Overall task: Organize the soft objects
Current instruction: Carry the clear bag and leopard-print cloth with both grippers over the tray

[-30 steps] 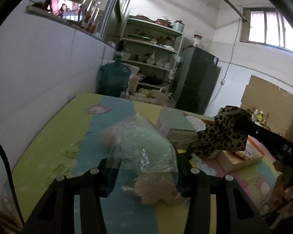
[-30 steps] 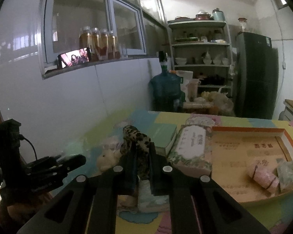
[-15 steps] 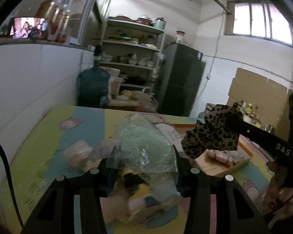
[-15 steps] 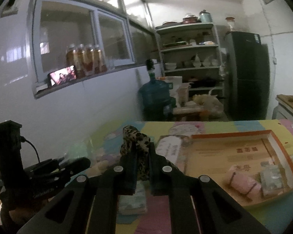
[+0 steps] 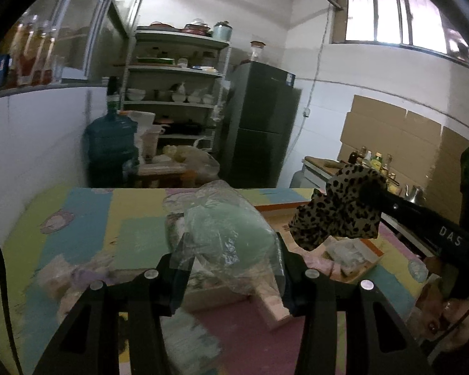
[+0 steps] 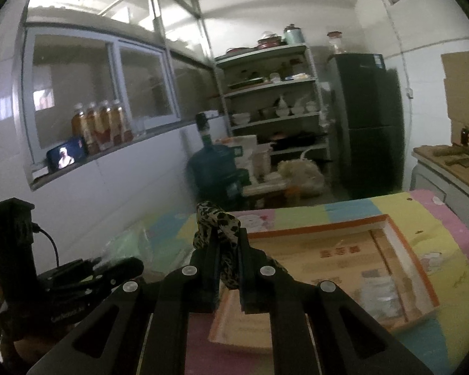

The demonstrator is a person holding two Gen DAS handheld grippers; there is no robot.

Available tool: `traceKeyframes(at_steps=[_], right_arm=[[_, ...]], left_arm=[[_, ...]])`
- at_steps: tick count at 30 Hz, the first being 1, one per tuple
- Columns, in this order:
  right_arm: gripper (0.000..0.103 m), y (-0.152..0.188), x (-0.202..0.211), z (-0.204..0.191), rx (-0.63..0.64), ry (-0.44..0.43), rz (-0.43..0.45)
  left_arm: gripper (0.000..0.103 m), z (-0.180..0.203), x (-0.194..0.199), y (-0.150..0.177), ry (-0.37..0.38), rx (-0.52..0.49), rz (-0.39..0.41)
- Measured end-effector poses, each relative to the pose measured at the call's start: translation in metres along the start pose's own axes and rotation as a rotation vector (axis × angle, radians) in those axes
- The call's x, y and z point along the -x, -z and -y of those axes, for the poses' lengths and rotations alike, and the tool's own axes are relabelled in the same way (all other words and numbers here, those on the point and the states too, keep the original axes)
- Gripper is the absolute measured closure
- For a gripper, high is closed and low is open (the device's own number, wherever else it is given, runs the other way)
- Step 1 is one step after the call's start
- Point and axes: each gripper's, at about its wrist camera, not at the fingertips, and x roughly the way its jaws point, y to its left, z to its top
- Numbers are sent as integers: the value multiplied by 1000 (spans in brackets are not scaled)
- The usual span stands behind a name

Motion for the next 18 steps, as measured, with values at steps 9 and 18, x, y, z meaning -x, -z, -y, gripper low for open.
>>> traceKeyframes(at_steps=[9,18], right_arm=[[94,-3,15,46,-35,54,20],[94,-1,24,90,-91,91,39]], left_arm=[[55,37,-33,-7,42,-26,-29],[55,72,-65,-12,67,-42,-53]])
